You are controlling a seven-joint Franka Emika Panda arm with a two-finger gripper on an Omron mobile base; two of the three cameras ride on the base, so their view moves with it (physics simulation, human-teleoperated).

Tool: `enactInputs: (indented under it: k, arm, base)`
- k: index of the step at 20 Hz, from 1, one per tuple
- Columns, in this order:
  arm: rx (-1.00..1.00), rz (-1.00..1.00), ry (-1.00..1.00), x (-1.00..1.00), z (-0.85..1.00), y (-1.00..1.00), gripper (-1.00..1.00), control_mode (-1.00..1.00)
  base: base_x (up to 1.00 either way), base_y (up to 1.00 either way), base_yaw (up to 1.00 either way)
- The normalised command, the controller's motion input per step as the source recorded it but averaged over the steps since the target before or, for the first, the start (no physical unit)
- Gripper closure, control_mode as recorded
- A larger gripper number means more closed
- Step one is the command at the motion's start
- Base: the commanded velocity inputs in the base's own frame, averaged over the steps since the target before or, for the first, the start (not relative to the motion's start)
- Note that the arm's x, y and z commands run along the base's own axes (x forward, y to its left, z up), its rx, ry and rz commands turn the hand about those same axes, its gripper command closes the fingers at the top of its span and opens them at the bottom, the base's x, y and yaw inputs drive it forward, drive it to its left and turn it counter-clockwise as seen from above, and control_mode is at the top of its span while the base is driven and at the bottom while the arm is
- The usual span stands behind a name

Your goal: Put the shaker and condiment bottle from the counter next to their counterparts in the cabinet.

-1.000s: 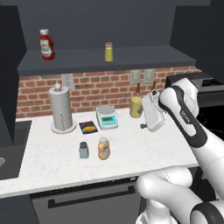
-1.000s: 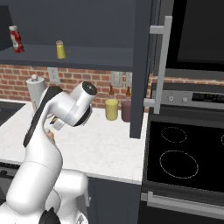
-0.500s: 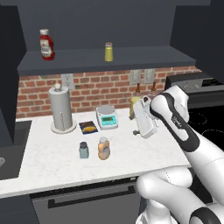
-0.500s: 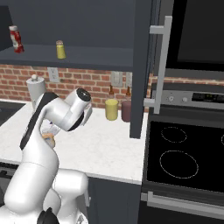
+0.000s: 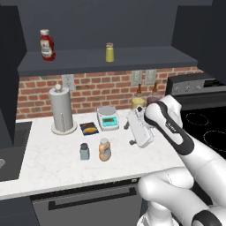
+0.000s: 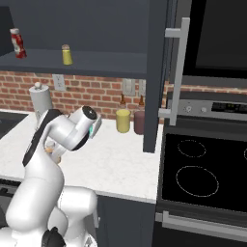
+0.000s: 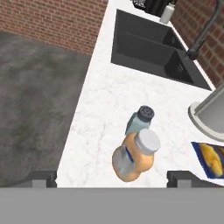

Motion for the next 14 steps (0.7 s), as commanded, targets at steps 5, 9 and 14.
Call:
enactInputs:
  k: [5, 9, 14]
  arm:
    - [0.0, 0.12, 0.0, 0.06, -0.25, 0.12, -1.0, -1.0]
    - [0.0, 0.09, 0.0, 0.13, -0.16, 0.13, -1.0, -1.0]
    - [0.0, 0.07, 0.02, 0.17, -0.11, 0.13, -1.0, -1.0]
  base:
    - [0.0, 0.0, 0.0]
    - [0.0, 0.0, 0.0]
    - [0.0, 0.0, 0.0]
